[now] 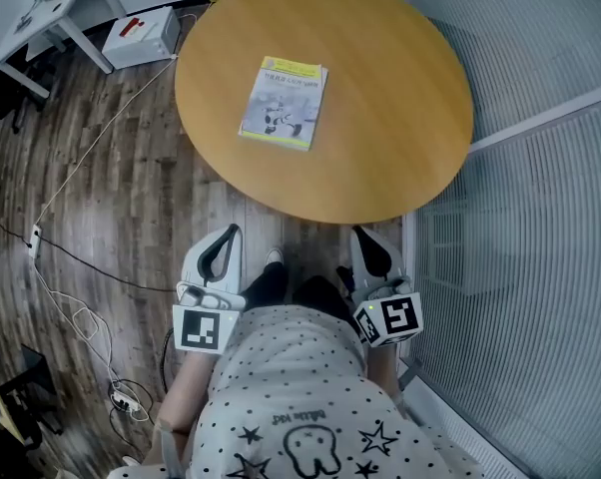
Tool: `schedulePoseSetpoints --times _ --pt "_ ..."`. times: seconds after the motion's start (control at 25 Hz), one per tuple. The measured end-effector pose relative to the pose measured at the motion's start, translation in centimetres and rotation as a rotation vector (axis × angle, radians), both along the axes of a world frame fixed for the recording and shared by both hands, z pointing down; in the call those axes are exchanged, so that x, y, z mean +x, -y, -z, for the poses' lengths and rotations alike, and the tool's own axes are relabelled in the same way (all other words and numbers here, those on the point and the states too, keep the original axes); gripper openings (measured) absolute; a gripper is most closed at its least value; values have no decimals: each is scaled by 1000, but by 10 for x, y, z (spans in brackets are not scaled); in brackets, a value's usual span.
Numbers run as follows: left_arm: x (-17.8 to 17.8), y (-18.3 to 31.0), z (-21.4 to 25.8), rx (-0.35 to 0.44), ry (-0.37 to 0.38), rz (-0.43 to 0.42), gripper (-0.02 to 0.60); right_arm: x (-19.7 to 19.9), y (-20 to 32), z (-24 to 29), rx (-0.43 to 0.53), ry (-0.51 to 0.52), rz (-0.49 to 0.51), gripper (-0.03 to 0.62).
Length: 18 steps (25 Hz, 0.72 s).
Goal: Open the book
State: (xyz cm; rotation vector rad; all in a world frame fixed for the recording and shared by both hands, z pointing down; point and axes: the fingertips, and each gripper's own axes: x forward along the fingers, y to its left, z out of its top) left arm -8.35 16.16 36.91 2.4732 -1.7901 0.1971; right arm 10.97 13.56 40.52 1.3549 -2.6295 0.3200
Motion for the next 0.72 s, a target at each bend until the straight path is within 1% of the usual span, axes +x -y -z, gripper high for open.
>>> schedulePoseSetpoints --times 0.28,0.56,0.72 --pt "-19 3 -8 -17 1 -7 11 -16 -3 -7 -26 14 -17 5" --pt "-20 8 -14 -35 -20 -17 11 -12 -5 -11 -50 7 -47 5" --pt "-17 18 -19 -51 -29 -21 11 -14 3 -15 -66 1 -46 5"
